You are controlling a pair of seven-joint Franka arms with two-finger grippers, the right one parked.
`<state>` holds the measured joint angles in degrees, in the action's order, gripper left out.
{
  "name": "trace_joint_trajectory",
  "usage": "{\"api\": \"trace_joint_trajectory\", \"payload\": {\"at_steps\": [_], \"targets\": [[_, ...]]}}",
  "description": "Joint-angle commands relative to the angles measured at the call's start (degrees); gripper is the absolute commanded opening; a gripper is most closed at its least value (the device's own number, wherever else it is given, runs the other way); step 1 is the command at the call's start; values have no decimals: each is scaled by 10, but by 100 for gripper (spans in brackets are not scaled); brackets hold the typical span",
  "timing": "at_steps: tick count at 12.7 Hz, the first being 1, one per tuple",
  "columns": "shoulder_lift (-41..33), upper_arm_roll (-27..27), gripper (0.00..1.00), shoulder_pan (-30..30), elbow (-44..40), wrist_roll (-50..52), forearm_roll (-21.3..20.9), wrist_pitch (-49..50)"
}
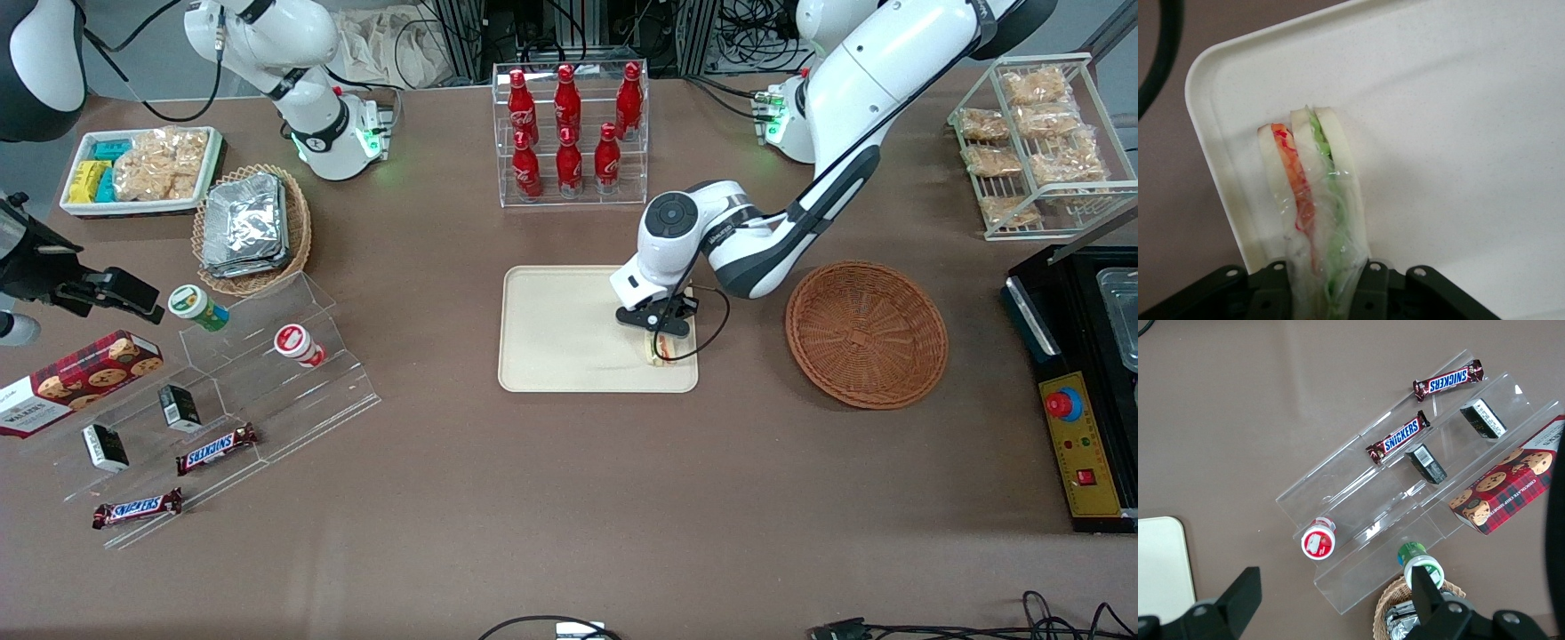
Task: Place sandwich from basket to tray
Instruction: 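Lower the held sandwich onto the cream tray with the left gripper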
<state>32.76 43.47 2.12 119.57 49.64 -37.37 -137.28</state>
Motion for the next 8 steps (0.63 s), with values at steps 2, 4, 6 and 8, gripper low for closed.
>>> {"api": "trace_joint_trajectory", "payload": {"at_steps": [2,4,6,8], "targets": [[-5,0,100,-5,-6,25,-17,3],[-19,0,100,-5,-10,25,-16,14],[-38,0,100,-2,-14,26,-15,24],[-47,0,100,3,-35,26,-10,51]]}}
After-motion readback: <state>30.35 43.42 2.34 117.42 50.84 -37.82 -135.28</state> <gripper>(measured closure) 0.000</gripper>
